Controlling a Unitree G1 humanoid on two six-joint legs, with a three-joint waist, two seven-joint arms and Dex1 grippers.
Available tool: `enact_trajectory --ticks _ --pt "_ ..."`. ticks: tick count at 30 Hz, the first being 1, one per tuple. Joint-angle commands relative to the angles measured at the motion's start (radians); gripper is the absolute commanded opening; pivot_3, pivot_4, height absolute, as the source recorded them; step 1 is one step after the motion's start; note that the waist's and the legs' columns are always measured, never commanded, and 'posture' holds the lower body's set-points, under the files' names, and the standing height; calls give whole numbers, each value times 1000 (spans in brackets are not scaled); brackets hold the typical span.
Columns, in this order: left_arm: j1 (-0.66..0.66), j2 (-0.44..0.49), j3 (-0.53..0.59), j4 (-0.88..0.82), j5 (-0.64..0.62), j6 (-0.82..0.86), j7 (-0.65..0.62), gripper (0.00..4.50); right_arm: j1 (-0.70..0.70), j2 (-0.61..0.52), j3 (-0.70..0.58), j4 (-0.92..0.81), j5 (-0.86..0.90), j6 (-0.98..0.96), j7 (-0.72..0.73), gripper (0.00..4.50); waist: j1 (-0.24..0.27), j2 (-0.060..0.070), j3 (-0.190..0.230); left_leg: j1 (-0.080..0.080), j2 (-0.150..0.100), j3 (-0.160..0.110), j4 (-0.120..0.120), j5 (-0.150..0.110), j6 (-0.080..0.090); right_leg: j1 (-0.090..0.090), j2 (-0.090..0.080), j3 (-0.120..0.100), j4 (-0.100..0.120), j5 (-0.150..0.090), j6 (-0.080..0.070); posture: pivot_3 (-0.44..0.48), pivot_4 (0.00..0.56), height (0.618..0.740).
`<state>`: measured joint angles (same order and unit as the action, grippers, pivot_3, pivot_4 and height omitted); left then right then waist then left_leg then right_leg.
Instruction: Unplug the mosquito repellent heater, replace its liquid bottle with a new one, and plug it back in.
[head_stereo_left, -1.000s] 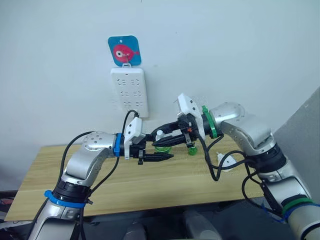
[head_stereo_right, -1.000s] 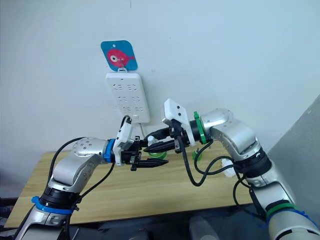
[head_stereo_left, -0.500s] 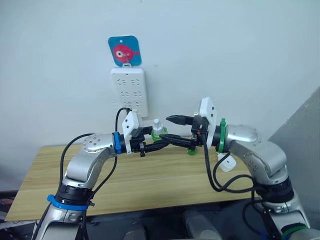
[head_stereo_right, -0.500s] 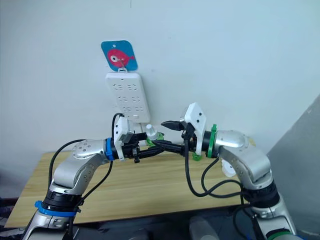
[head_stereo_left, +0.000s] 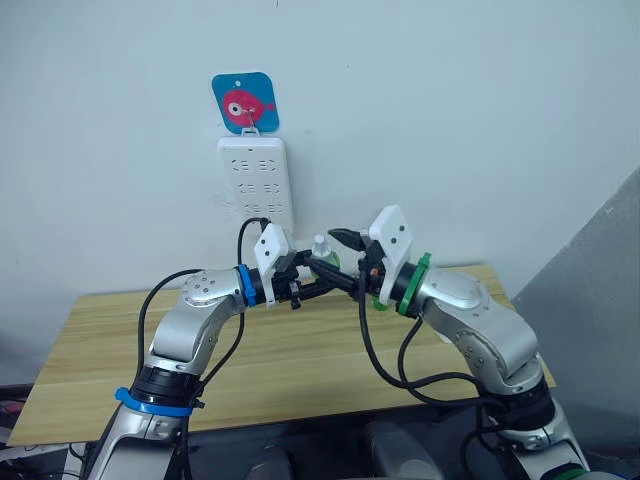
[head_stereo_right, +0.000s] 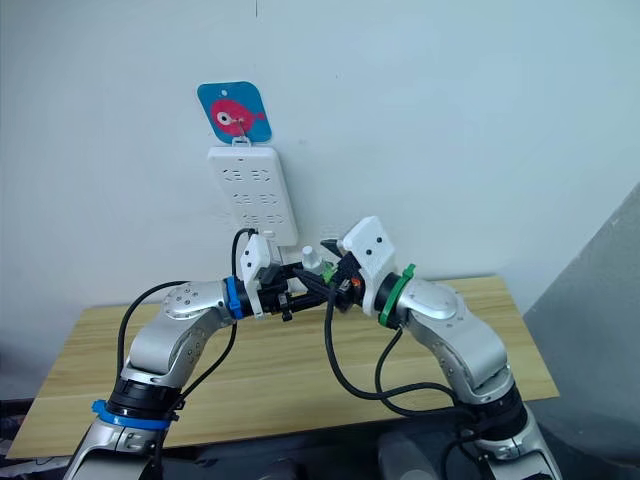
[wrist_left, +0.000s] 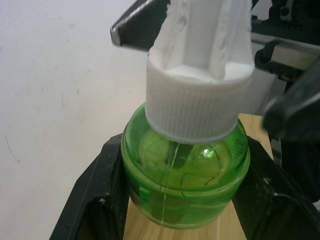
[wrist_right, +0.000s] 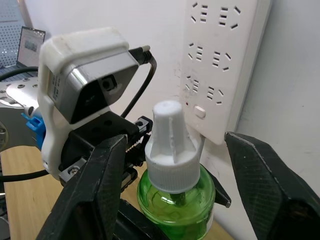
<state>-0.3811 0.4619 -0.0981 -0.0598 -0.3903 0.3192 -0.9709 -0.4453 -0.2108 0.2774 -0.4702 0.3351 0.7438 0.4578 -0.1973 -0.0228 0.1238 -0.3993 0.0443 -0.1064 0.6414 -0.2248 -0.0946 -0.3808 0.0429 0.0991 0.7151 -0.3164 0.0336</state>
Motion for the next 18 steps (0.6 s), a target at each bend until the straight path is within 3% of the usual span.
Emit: enact_trajectory --ticks 1,5,8,14,18 --pt "-7 -1 8 -35 -2 -15 5 2321 -29 22 -6 -8 10 -26 1 2263 0 0 0 0 0 0 0 0 0 0 0 0 0 0 0 -176 57 740" --pt "1 10 13 -56 -12 2 1 2321 -33 19 -13 -9 31 -31 39 1066 1 0 0 0 0 0 0 0 0 0 0 0 0 0 0 -171 57 740" --pt "11 36 9 -76 -19 5 -30 2321 -58 -38 0 4 64 -62 171 1070 1 0 0 0 0 0 0 0 0 0 0 0 0 0 0 -185 61 740" --pt "27 108 6 -90 -36 -19 -147 2320 -267 -254 84 233 104 -176 695 1070 -3 1 1 1 0 1 -1 0 0 1 0 0 -1 0 0 -182 57 740" --pt "30 115 7 -99 -42 -23 -165 2320 -343 -288 127 314 114 -179 843 1070 -3 1 1 1 0 0 -2 0 0 0 0 -1 -1 -1 -1 -159 53 740"
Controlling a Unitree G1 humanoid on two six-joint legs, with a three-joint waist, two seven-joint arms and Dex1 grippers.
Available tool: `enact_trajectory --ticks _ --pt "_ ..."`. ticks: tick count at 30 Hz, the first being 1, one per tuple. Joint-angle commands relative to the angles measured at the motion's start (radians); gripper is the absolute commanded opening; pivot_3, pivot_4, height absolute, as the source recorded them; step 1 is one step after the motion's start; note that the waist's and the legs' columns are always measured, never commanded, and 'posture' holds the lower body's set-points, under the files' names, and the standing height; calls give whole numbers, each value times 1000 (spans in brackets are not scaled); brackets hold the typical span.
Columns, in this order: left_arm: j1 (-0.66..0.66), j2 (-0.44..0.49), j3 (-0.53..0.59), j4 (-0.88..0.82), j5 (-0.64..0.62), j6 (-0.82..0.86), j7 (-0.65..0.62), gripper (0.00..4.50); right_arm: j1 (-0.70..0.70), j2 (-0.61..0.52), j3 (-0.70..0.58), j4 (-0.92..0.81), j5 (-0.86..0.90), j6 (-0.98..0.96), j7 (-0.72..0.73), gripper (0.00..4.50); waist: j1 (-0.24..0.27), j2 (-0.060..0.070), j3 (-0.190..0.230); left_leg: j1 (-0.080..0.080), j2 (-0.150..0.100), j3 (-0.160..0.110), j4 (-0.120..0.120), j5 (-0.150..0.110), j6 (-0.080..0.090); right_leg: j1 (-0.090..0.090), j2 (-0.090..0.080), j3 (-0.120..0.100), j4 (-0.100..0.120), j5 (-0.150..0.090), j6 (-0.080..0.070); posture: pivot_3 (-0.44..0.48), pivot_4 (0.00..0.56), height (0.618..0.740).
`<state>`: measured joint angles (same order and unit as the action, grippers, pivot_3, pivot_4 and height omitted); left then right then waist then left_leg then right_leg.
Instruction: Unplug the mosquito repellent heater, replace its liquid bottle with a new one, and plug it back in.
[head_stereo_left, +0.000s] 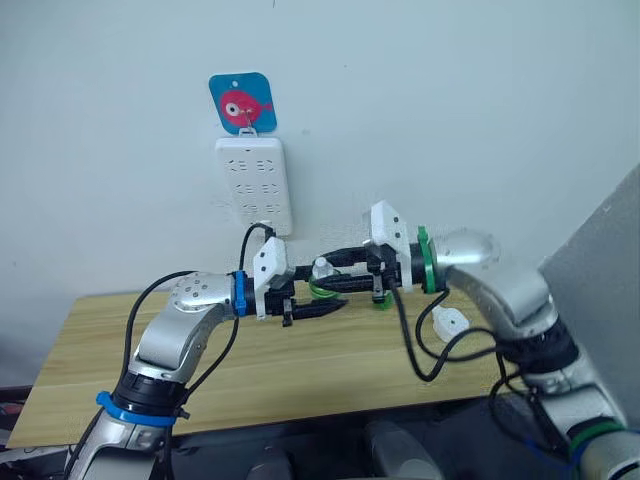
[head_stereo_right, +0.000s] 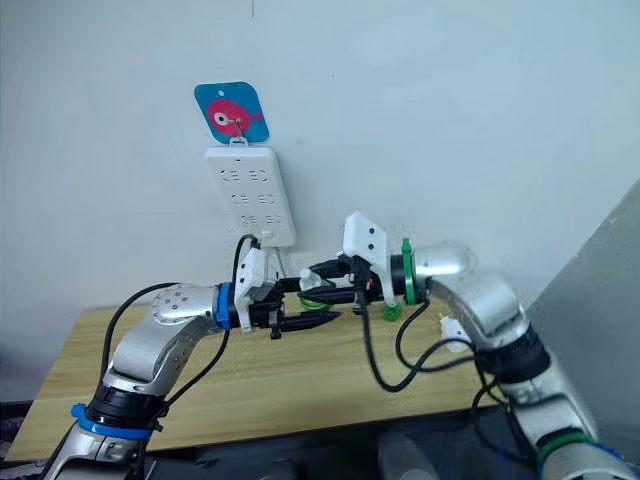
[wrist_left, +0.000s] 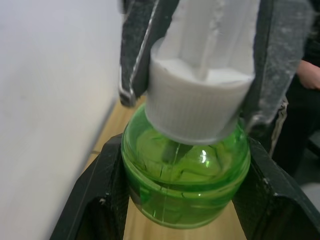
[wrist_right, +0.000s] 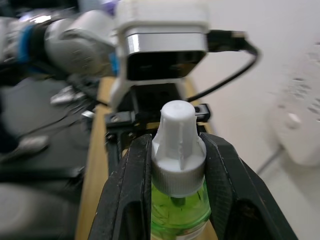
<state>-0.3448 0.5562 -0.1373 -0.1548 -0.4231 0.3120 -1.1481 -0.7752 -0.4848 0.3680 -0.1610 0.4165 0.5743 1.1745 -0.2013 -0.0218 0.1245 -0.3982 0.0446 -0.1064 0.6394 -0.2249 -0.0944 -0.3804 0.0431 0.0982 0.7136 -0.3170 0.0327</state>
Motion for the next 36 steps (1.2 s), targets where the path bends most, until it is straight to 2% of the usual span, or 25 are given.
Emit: enact_trajectory --ticks 1,2,6,8,13,16,20,24,30,36 --pt "-4 18 49 -9 -12 -13 16 2320 -19 -15 34 9 39 -3 142 1070 2 0 0 0 0 0 0 0 0 0 0 0 0 0 0 -159 53 740" --pt "-1 16 50 -14 -13 -14 19 2320 -21 -10 23 13 48 3 143 1070 3 0 0 0 0 0 0 0 0 0 0 0 0 0 0 -157 51 740" --pt "14 7 57 -33 -25 -10 41 2320 -14 2 -18 19 34 -4 91 2448 4 0 0 0 0 0 0 0 0 0 0 0 0 0 0 -163 49 740" --pt "20 -2 62 -37 -30 -5 57 2320 8 3 -49 2 13 -7 21 3197 4 0 0 0 0 0 0 0 0 0 0 0 0 0 0 -172 47 740" --pt "21 -34 78 -18 -34 -2 105 2320 148 -28 -152 -178 50 58 -115 3197 8 0 0 -2 -1 0 0 0 0 0 -1 0 0 0 0 -187 50 740" --pt "14 -47 74 1 -25 -14 109 2320 222 29 -181 -278 40 91 -269 3197 5 0 0 -1 -1 0 0 0 0 0 -1 0 0 0 0 -197 51 740" --pt "6 -57 67 10 -19 -19 105 2320 261 118 -147 -347 16 127 -423 3197 -11 1 -1 0 1 0 0 0 0 -1 1 1 1 0 0 -208 46 740" --pt "-2 -59 60 16 -17 -24 99 2320 251 170 -95 -319 -48 119 -517 3197 -20 1 -1 0 1 0 0 0 0 -1 1 1 1 0 0 -214 44 740" --pt "-4 -60 52 13 -14 -31 99 2320 212 196 -90 -278 -59 118 -539 3197 -19 1 -1 -1 0 0 0 0 0 -1 1 1 0 0 0 -201 40 740" --pt "9 -57 55 3 -13 -35 105 2320 196 116 -141 -248 -33 125 -472 3197 -19 1 -1 -1 0 0 0 0 0 -1 1 1 0 0 0 -193 40 740"
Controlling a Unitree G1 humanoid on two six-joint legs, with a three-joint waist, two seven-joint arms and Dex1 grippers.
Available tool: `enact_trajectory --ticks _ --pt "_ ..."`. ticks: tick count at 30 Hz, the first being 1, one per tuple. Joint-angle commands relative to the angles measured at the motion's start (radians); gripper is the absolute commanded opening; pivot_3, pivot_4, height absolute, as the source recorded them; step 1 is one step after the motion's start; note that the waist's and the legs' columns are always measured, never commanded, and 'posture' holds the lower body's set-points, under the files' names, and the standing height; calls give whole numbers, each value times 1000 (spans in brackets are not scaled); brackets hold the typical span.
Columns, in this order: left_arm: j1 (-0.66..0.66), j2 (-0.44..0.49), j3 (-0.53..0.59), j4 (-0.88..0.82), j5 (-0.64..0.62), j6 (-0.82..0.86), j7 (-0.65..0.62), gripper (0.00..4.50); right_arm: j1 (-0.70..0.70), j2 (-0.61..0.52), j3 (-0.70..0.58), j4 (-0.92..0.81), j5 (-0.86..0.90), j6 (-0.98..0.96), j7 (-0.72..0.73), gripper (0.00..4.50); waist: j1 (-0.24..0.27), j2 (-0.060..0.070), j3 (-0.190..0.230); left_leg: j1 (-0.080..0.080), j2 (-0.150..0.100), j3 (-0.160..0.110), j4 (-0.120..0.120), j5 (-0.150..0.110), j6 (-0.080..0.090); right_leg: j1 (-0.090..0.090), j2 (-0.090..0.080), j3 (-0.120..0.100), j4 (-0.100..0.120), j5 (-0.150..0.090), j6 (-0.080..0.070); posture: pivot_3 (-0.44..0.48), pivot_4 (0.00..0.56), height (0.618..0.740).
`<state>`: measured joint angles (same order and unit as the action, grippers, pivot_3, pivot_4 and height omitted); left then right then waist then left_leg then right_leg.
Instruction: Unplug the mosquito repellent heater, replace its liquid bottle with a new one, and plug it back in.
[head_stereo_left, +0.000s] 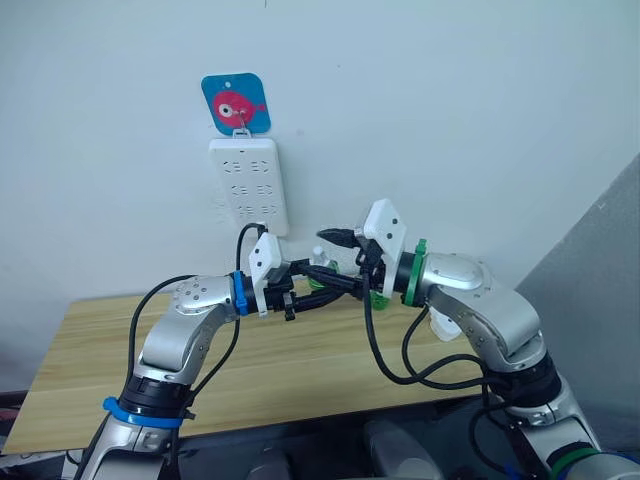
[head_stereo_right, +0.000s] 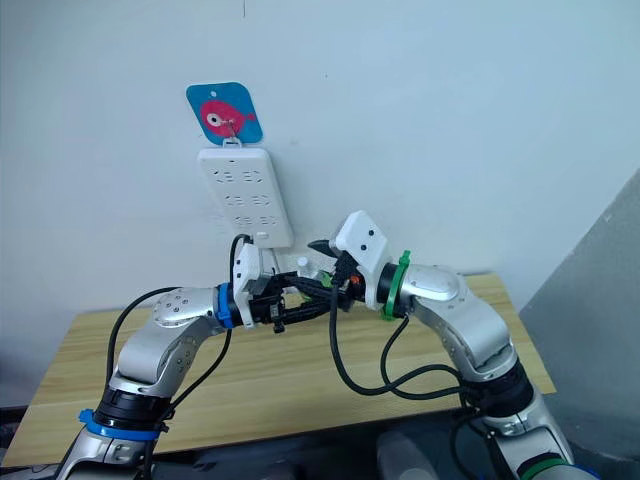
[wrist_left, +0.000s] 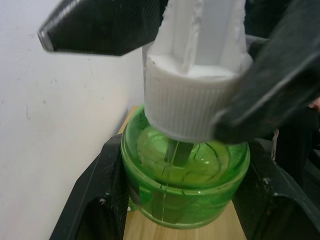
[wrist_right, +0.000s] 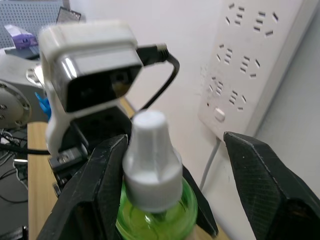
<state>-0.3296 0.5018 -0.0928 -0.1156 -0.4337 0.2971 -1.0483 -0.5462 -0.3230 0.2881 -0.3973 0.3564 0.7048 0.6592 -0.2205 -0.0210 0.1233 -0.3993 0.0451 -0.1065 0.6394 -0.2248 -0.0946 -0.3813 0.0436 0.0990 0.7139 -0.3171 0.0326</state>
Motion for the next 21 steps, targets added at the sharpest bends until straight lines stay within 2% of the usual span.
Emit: enact_trajectory --ticks 1,5,11,14,21 --pt "-5 -3 11 -37 -3 -20 8 2320 -34 -73 -77 -11 41 -1 67 3197 0 0 0 0 0 0 0 0 0 0 0 0 0 0 0 -193 40 740" --pt "4 -2 9 -37 -2 -26 11 2320 -40 -176 -140 -11 115 28 158 3197 1 0 0 0 0 0 0 0 0 0 0 0 0 0 0 -193 40 740" --pt "6 -5 8 -30 -1 -33 11 2320 -36 -275 -154 -42 186 62 258 3197 0 0 0 0 0 0 0 0 0 0 0 0 0 0 0 -199 43 740" --pt "6 -8 4 -27 0 -37 11 2320 -37 -217 -107 -78 177 68 200 3197 -2 0 0 0 0 1 0 0 0 0 0 0 0 0 0 -199 43 740" --pt "6 -9 -3 -29 -1 -39 6 2320 -69 -76 -12 -43 87 39 73 3197 0 0 0 0 0 1 0 0 0 0 0 1 0 0 0 -199 43 740"
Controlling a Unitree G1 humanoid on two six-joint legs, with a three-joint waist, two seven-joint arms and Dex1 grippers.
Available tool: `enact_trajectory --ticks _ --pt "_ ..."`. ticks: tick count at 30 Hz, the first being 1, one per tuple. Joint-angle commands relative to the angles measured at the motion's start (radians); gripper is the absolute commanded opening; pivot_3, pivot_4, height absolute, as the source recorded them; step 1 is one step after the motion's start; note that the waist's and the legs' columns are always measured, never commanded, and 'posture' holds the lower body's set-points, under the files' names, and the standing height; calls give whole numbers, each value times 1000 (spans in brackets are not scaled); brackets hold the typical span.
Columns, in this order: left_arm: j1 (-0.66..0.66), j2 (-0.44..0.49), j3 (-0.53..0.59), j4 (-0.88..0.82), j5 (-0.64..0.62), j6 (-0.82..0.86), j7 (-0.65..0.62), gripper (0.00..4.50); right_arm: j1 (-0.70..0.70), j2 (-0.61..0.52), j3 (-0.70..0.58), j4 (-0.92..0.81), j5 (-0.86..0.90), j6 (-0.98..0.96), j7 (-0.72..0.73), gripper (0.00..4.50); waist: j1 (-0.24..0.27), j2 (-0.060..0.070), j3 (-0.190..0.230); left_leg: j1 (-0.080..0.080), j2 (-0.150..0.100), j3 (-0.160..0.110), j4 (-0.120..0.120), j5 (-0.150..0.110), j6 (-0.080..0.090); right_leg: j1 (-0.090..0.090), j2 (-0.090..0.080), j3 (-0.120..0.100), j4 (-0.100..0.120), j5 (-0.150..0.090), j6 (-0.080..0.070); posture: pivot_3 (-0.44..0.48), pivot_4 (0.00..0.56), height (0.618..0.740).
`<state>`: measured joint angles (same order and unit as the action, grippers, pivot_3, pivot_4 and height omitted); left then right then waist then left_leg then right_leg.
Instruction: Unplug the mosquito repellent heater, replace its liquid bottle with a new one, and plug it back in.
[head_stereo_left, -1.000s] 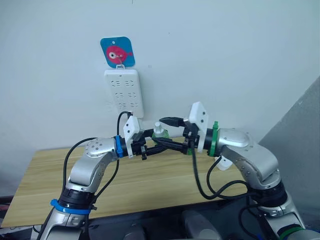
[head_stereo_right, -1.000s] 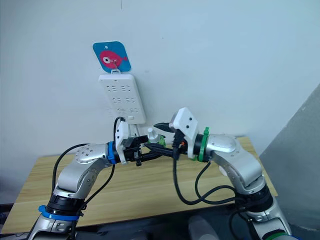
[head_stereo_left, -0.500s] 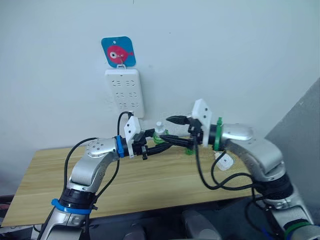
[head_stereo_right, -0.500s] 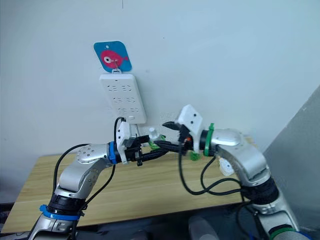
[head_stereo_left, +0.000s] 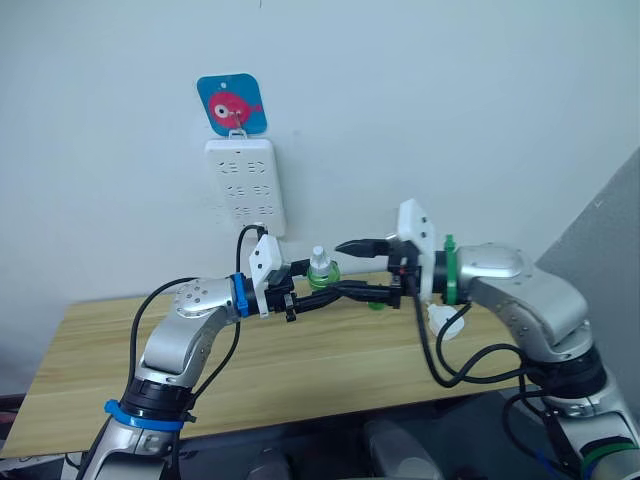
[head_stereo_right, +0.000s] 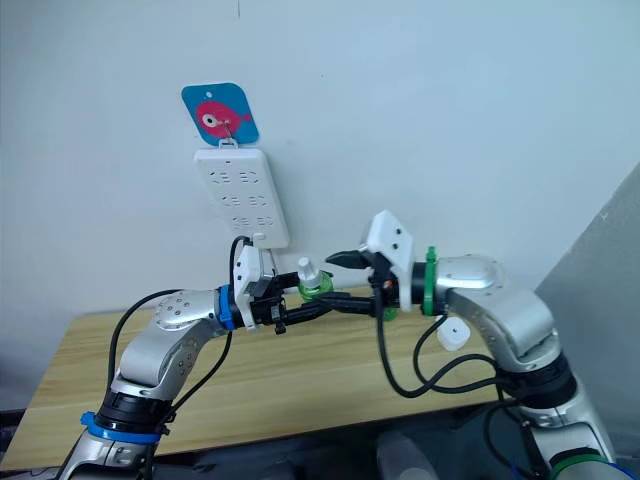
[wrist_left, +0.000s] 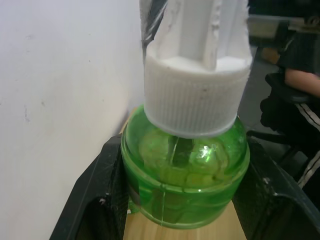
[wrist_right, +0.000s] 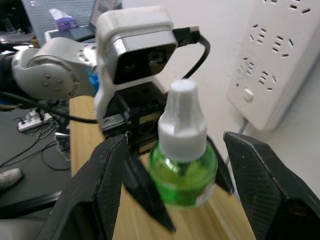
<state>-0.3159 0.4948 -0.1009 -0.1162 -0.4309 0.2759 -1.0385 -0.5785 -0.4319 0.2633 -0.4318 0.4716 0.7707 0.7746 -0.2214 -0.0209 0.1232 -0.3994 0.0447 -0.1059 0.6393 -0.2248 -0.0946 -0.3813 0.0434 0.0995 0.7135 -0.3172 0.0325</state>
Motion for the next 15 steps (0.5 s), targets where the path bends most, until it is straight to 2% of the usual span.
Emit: enact_trajectory --ticks 1,7,15 --pt "-7 -1 5 -31 -4 -16 -4 2320 -45 53 19 0 -37 -29 -57 3197 0 0 0 0 0 0 0 0 0 0 0 0 0 0 0 -198 41 740" --pt "-5 -1 1 -44 -5 -11 -2 2320 -61 98 27 37 -68 -41 -87 3197 1 0 0 0 0 0 0 0 0 0 0 0 0 0 0 -195 41 740" --pt "0 1 1 -57 -9 -3 3 2320 -55 44 -8 73 -79 -62 -57 3197 0 0 0 0 0 0 0 0 0 0 0 0 0 0 0 -192 43 740"
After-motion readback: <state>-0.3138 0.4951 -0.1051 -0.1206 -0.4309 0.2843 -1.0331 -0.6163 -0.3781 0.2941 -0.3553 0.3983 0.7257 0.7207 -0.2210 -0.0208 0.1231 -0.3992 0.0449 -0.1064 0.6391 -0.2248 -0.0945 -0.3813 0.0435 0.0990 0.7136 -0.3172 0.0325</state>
